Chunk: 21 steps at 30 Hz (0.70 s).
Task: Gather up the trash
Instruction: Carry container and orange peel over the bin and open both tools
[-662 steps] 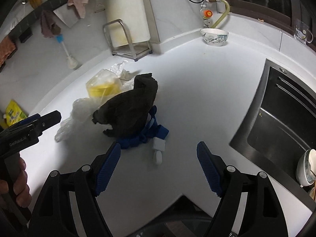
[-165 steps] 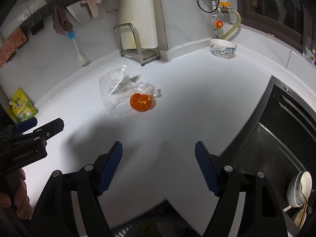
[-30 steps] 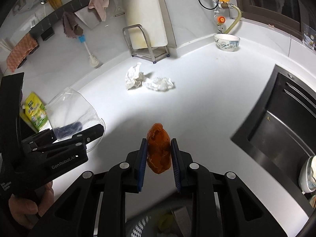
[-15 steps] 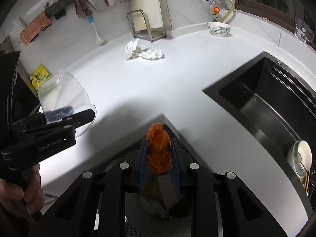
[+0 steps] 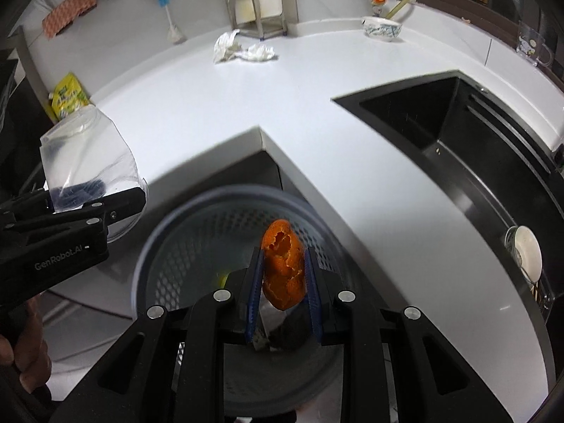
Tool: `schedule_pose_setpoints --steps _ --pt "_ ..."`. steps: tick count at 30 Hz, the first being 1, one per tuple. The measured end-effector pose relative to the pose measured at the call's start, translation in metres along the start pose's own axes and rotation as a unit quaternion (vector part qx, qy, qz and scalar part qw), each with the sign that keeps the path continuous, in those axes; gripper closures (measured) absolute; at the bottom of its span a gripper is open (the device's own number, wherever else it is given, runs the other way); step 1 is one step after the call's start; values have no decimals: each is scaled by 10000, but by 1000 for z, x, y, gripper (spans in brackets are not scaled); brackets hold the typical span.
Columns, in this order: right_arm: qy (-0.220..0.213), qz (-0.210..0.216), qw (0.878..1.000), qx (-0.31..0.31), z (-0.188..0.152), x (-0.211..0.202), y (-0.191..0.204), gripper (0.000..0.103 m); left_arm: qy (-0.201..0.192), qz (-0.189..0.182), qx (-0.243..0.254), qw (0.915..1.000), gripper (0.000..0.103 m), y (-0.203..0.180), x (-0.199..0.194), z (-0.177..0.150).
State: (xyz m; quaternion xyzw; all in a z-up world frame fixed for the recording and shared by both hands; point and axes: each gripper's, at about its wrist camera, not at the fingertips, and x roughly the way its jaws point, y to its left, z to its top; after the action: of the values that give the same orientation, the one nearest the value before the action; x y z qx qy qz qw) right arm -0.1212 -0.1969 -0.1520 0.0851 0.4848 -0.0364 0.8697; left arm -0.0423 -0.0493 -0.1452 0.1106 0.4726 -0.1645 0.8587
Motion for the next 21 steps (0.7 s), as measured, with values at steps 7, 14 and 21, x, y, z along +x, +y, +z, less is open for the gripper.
schedule_pose_setpoints --steps 7,14,21 --pt "179 269 9994 -160 -18 5 -6 80 256 25 -112 9996 43 -11 7 -17" --pt "237 451 9983 -278 -20 5 -6 80 339 49 -187 9992 39 -15 7 -24" --pt "40 508 9983 -269 -18 -4 -10 59 310 80 -305 9990 29 -14 1 -26"
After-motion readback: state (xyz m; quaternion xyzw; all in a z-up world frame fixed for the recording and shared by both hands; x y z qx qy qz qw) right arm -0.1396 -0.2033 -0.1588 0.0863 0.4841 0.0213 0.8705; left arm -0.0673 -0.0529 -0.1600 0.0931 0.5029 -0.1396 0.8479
